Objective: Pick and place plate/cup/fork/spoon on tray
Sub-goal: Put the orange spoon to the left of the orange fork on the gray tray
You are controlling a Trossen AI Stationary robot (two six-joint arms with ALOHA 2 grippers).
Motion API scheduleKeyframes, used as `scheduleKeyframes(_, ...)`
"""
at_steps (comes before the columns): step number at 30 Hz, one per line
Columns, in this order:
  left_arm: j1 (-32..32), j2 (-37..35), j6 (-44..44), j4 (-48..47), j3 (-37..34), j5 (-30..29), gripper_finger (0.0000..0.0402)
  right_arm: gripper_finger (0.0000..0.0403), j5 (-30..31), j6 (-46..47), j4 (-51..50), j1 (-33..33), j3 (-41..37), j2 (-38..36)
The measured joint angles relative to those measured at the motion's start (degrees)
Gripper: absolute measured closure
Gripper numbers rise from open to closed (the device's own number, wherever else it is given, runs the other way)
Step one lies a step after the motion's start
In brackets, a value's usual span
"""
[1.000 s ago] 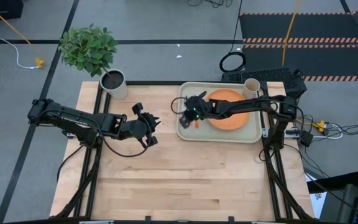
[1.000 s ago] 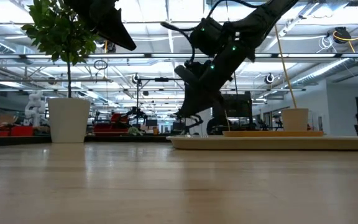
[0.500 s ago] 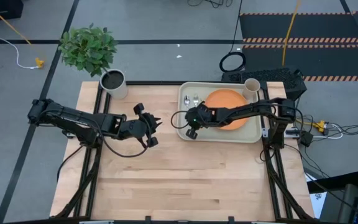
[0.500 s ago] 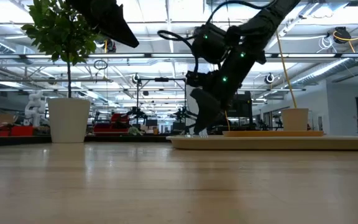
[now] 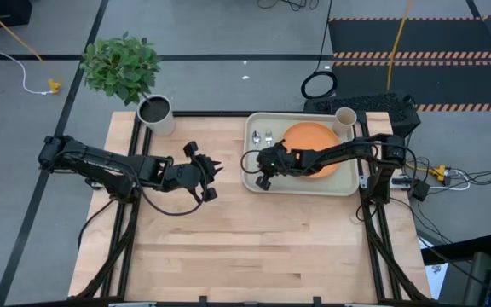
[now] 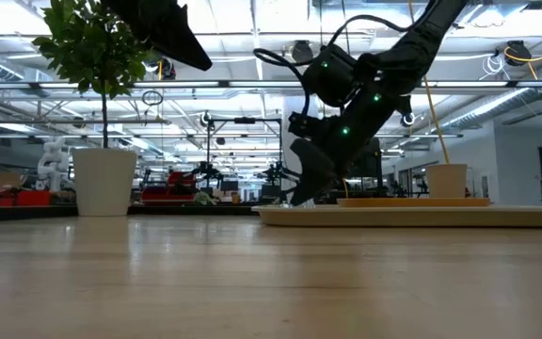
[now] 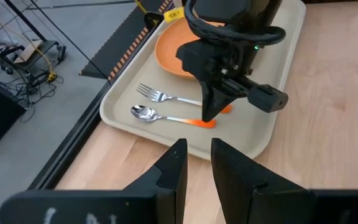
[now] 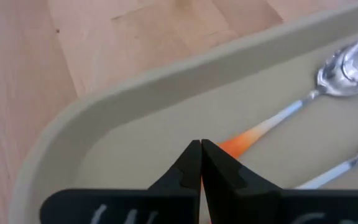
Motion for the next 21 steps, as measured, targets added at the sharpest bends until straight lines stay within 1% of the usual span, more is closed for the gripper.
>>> scheduleKeyframes(4,0.0,0.0,0.0,0.7,0.0,0.0,0.0325,0.0403,0.1,2.5,0.0,0.0,-0.9,0.5)
scheduleKeyframes(12,0.0,0.0,0.7,1.6,0.0,0.3,0.0325,0.0403,0.1,4.2,2.4,0.0,-1.1,2.2)
scheduleKeyframes(21,-0.2,0.0,1.5,2.2,0.0,0.7,0.0325,0.0403,0.1,7.5,1.9,0.1,-1.1,2.3)
